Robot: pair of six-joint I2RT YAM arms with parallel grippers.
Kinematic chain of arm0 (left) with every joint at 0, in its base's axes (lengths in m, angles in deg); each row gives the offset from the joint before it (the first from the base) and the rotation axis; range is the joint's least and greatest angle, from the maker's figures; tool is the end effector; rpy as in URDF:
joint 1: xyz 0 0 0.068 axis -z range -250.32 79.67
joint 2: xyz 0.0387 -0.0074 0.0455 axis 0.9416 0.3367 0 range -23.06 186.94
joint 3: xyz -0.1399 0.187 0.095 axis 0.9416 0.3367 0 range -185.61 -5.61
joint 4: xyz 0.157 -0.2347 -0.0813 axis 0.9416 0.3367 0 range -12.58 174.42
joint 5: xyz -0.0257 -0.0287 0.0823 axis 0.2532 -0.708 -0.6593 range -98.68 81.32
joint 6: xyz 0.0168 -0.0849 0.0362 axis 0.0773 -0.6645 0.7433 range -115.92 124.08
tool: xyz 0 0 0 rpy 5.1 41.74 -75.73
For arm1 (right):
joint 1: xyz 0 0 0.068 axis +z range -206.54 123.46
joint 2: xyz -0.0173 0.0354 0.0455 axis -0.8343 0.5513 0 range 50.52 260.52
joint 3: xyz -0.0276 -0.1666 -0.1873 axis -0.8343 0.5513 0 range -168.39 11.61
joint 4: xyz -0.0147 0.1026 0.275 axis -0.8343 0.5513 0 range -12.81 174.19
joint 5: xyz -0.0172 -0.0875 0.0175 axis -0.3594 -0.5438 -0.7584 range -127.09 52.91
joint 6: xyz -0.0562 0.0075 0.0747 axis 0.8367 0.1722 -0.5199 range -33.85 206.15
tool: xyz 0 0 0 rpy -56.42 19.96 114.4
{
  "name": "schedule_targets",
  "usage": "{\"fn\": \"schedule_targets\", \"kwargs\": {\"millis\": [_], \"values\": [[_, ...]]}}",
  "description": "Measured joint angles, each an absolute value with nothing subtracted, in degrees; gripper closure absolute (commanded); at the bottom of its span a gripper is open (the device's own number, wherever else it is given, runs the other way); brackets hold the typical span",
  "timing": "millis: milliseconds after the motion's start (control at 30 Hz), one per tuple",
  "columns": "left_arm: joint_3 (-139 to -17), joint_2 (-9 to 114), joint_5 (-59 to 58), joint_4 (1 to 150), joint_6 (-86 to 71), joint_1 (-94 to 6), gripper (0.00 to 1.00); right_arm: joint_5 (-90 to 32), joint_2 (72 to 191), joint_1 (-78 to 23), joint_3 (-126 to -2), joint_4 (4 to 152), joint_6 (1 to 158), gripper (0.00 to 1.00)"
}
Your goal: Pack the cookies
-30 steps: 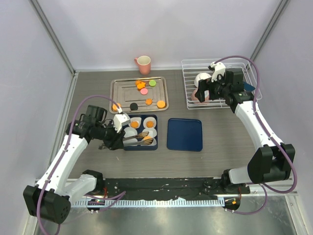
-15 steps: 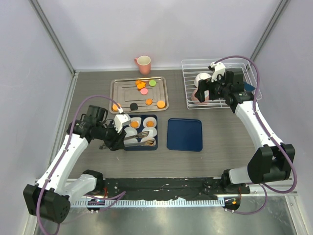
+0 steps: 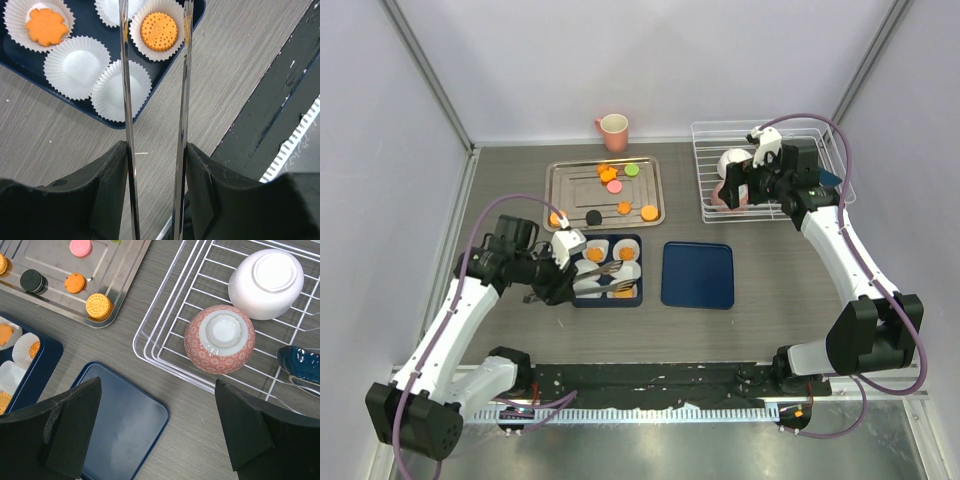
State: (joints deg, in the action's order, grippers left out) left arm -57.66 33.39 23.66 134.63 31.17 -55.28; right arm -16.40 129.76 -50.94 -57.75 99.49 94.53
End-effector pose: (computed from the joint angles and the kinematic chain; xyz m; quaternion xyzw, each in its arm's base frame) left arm 0.2183 -0.1054 0.2261 0.3985 0.8443 -0.2438 0.2625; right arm 0.3849 0.0679 0.2815 -0.1910 0.8442 0.1457 0.4793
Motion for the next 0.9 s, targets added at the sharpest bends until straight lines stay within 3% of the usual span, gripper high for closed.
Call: {"fn": "schedule_targets", "kwargs": {"millis": [300,900], "values": [[-62.23,34.06,22.17,131.55,26.43,-55.21,0.49,-16.38,129.76,-51.02,-57.75,99.49,94.53,0.00],[-76.22,55.90,9.10,114.02,15.06,-55.19,0.50,-16.36,129.90,-51.02,-57.69,99.49,94.55,0.00]]}}
